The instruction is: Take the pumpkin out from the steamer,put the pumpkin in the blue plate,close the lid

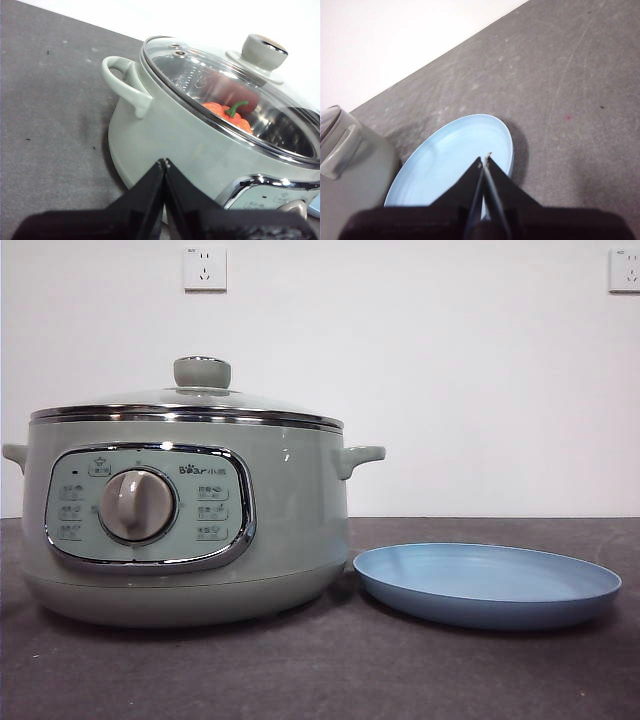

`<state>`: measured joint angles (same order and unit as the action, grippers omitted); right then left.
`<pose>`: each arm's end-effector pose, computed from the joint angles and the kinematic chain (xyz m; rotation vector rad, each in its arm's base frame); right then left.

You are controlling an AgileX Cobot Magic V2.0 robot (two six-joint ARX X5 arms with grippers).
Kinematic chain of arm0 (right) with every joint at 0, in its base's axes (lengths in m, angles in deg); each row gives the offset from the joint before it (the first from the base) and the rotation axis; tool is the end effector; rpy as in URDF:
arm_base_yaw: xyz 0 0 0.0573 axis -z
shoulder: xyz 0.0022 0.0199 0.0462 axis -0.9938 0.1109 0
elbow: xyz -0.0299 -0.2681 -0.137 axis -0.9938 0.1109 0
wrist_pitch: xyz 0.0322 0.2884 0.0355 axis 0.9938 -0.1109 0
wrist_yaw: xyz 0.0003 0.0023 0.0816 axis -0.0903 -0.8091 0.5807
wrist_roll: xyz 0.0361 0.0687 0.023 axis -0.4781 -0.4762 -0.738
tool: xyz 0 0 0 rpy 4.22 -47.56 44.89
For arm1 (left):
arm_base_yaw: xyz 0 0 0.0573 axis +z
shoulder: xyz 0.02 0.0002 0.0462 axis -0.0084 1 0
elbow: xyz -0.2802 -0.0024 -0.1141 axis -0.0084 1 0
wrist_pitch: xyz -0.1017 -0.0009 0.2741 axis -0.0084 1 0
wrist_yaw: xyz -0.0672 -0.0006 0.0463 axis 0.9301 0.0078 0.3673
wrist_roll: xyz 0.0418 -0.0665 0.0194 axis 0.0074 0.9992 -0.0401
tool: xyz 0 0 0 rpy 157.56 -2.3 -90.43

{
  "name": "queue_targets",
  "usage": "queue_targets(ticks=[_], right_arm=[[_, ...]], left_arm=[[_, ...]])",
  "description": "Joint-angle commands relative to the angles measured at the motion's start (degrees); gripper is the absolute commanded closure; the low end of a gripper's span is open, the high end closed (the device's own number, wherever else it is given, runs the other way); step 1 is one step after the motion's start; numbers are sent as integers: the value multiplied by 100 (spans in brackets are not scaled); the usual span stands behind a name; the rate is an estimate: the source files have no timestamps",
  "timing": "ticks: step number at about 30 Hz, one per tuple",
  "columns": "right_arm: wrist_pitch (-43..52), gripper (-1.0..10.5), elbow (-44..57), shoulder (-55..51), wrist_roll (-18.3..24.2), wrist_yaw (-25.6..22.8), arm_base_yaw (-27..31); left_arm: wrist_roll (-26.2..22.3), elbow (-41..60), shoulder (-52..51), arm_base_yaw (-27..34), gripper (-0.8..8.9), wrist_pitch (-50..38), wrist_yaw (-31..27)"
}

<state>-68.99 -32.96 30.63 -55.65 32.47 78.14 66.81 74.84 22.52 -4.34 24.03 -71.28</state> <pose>0.1363 0.0218 0.1421 0.5099 0.2656 0.1666 0.1308 -0.0277 0.1486 -0.3773 0.2335 -0.3151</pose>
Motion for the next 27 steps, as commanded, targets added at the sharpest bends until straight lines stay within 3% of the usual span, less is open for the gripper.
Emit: queue_targets(ticks=[1,13,20,27], right_arm=[[13,963,-155,22,-87,0,13],[-181,963,-1327,916,-33,-4,13],[-358,963,-2352,1808,415,9,13],[-1014,963,-3731,2800,1255,13,13]], left_arm=[[190,-4,-2,17,821,2,9],[144,-1226,785,17,821,286,-385],[-227,-2328,1884,17,822,496,-356],[-962,-3550,2957,13,821,953,-48]])
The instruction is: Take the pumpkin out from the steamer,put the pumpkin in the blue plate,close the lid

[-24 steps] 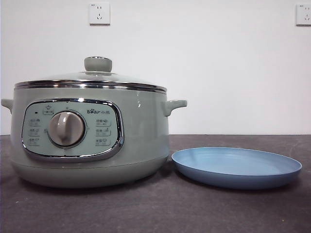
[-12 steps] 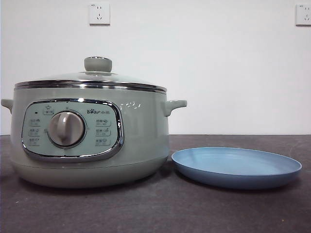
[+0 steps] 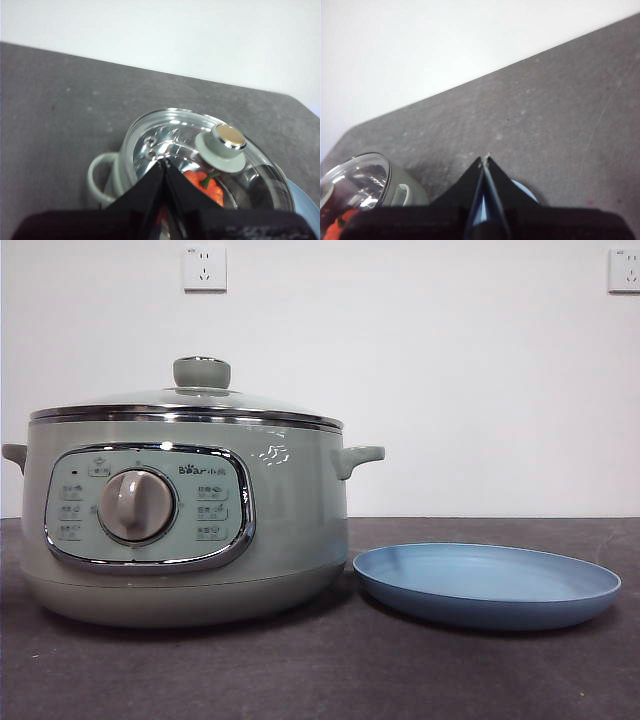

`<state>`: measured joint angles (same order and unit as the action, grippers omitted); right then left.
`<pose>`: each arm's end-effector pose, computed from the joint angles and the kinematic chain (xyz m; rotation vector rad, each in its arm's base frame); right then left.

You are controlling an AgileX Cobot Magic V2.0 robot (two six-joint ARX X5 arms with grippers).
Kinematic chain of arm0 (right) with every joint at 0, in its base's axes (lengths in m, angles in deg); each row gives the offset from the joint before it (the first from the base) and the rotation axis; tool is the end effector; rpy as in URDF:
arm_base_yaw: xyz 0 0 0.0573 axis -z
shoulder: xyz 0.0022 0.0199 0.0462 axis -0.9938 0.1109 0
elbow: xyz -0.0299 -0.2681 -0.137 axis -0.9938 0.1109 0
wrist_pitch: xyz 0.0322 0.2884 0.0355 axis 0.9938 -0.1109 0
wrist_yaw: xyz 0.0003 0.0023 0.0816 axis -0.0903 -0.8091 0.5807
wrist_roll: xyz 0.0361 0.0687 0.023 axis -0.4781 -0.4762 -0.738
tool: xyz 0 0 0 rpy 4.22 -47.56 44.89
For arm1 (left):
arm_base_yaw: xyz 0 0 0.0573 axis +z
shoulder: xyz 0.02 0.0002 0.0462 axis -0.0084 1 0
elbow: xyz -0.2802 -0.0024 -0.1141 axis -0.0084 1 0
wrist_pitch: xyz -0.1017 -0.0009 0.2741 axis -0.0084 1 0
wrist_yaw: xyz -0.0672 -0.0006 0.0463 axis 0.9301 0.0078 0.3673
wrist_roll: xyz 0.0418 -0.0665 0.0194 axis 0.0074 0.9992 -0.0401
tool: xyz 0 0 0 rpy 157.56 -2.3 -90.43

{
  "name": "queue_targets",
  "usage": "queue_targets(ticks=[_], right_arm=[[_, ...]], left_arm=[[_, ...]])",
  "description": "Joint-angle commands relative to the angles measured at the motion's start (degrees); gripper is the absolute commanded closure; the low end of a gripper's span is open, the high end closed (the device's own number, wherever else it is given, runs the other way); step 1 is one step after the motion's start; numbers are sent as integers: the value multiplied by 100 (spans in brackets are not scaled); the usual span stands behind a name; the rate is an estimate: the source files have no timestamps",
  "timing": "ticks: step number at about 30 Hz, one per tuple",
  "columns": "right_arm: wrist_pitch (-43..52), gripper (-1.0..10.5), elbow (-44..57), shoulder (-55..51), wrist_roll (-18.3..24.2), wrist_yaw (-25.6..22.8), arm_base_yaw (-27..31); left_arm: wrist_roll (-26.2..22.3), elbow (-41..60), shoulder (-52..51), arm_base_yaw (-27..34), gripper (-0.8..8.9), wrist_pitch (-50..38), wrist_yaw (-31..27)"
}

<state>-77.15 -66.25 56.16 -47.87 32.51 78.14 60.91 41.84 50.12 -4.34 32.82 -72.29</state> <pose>0.1648 0.0246 0.3079 0.3753 0.2594 0.1826 0.1574 -0.0283 0.3074 -0.2798 0.2729 -0.2999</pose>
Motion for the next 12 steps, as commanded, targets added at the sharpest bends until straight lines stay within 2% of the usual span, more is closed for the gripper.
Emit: queue_targets(ticks=[1,9,12], right_arm=[[-348,963,-599,380,608,9,13],[-1757,963,-2116,1429,1698,44,13],[-1939,935,-2337,1637,1829,162,13]], left_arm=[[-448,-393,313,13,821,144,92],[-1047,-1451,1303,9,818,1014,411],[-1093,-1639,1504,7,811,1189,511]])
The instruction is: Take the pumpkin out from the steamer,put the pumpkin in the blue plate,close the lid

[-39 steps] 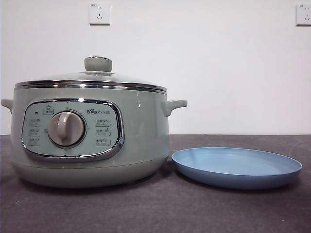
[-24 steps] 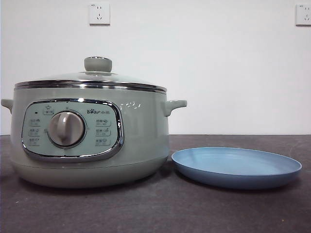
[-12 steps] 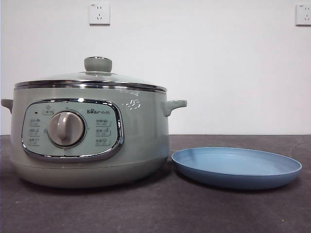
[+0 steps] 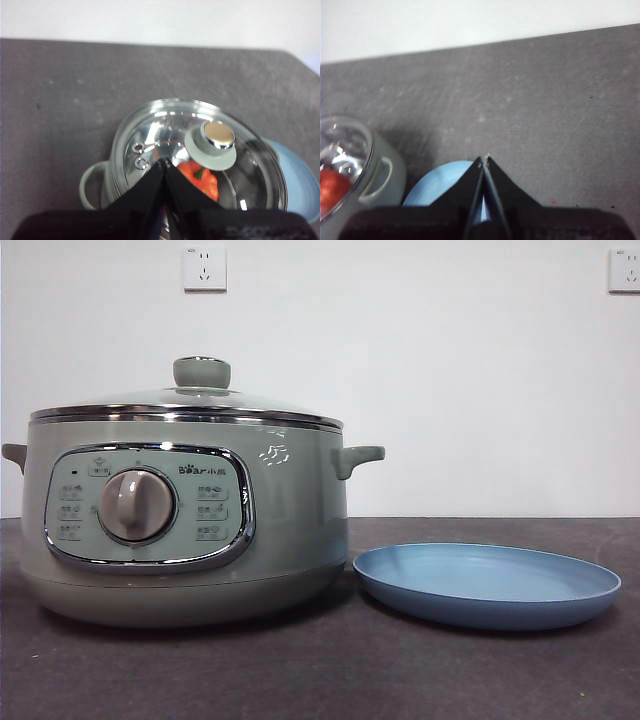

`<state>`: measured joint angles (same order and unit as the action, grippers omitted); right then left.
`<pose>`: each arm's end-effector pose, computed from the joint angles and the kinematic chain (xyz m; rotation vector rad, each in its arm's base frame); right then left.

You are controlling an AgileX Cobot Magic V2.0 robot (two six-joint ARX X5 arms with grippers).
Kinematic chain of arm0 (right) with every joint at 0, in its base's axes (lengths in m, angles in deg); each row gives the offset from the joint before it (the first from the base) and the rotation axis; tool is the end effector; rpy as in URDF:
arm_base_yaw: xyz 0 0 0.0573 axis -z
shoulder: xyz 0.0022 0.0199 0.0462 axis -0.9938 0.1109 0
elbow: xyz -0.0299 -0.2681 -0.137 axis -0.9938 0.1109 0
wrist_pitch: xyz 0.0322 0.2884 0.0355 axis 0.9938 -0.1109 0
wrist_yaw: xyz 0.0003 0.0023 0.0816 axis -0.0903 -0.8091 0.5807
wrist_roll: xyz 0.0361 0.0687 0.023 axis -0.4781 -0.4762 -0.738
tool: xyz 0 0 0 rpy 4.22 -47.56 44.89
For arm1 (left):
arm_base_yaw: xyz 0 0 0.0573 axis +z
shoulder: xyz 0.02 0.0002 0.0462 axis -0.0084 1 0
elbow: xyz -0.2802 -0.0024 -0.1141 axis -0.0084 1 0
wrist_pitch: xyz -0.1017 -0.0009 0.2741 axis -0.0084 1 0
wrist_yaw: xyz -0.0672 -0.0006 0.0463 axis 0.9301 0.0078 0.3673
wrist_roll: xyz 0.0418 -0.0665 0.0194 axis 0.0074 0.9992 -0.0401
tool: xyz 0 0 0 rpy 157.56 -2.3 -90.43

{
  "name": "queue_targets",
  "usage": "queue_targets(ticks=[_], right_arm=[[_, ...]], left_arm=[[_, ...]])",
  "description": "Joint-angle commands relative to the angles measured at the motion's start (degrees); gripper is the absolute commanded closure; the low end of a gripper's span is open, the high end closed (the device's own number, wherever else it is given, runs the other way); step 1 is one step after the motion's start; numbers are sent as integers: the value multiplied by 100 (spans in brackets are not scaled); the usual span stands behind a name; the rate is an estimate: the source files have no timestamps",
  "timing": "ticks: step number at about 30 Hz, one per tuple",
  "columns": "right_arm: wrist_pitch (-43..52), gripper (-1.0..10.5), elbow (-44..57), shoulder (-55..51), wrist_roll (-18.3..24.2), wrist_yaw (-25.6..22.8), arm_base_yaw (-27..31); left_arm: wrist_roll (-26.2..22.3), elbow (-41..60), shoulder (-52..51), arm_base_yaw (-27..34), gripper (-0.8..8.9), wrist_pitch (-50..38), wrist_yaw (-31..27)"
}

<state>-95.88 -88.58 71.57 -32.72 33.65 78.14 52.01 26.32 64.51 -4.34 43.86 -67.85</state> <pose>0.1921 0.0286 0.3797 0.1197 0.4392 0.2198 0.1902 -0.0355 0.3537 -0.1581 0.4240 -0.3838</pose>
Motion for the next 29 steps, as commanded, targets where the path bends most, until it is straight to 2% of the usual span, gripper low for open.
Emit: queue_targets(ticks=[1,4,5,6,14,16,20,26,29], right_arm=[[-85,881,-138,129,319,42,13],[-83,638,-151,188,278,28,13],[-83,566,-151,203,234,26,13],[-83,519,-151,221,195,26,13],[-87,501,-151,236,164,52,13],[-87,501,-151,238,146,201,11],[-92,501,-151,286,72,492,11],[-114,501,-151,398,76,492,11],[-160,502,-151,455,76,492,11]], left_arm=[[-203,-127,114,7,786,101,116],[-170,-151,181,7,518,55,175],[-151,-151,192,7,453,52,168],[-146,-151,216,7,436,50,173],[22,-186,509,-48,436,-111,400],[46,-260,680,-138,436,-192,452],[35,-647,1180,-463,436,-203,435],[-35,-1311,2046,-1054,436,-157,385],[-160,-1521,2430,-1353,436,-210,120]])
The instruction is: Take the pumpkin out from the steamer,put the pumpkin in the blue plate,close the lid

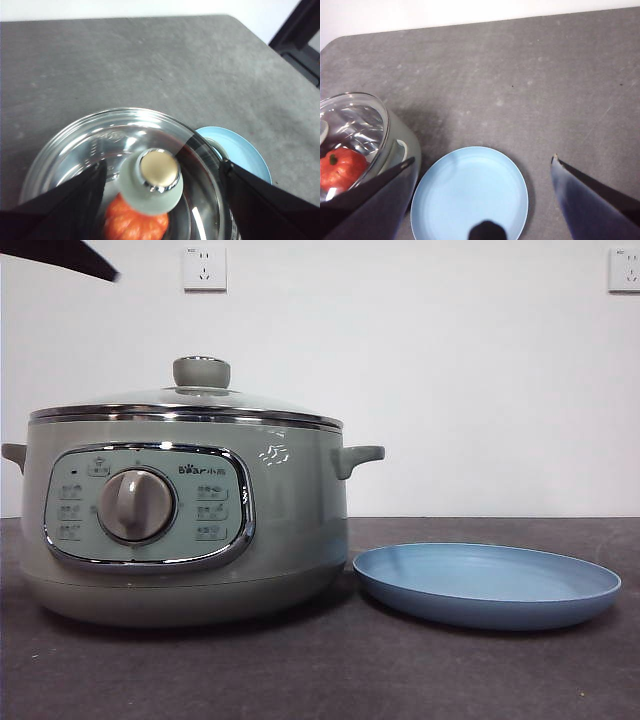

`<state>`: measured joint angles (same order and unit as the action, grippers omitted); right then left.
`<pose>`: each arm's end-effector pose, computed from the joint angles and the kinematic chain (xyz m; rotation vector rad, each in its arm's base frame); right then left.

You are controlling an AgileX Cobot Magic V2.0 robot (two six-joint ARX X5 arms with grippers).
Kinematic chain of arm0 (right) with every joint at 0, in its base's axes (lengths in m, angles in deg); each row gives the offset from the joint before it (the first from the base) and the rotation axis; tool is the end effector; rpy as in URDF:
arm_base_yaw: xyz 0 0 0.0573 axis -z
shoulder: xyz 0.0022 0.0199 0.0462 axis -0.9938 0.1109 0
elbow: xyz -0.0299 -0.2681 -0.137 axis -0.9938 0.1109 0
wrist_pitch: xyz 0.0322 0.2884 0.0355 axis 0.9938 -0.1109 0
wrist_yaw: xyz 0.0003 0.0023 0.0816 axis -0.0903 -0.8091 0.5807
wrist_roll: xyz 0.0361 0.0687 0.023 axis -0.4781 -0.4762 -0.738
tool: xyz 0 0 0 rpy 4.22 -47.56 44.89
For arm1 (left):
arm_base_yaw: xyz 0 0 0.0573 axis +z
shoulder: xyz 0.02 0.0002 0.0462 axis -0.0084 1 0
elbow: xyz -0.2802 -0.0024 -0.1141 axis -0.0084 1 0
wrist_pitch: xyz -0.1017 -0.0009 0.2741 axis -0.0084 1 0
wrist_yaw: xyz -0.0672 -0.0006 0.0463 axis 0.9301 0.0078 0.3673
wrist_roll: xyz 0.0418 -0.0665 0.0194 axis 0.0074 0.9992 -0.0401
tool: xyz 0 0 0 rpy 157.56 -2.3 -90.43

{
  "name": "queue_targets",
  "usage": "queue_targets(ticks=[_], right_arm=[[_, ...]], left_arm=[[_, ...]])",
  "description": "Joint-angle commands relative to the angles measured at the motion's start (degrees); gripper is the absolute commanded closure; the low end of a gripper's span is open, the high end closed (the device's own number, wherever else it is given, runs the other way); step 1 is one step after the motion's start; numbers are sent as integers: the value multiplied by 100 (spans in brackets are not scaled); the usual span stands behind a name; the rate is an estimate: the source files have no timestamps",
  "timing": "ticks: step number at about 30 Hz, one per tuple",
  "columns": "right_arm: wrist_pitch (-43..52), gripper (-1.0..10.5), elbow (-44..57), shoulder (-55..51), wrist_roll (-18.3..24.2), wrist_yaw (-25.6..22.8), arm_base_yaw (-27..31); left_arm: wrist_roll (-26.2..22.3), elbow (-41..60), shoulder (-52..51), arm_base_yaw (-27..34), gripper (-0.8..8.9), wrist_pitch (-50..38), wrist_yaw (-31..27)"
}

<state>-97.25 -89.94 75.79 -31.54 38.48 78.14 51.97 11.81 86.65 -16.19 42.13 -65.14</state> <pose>0.2079 0.0357 0.3731 0.1219 0.5145 0.3020 0.2714 -0.1029 0.3739 -0.1283 0.5489 -0.6230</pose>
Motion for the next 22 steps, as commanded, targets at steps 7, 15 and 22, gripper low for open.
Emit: queue_targets(ticks=[7,15,22], right_arm=[[-120,502,-15,66,-39,9,11],[-122,505,-15,66,-39,7,11],[-127,505,-15,66,-39,4,11]], left_arm=[[-350,-225,949,-623,436,-184,-846],[-636,-225,1521,-922,437,-205,-1241],[-778,-225,1633,-1071,490,-195,-1464]])
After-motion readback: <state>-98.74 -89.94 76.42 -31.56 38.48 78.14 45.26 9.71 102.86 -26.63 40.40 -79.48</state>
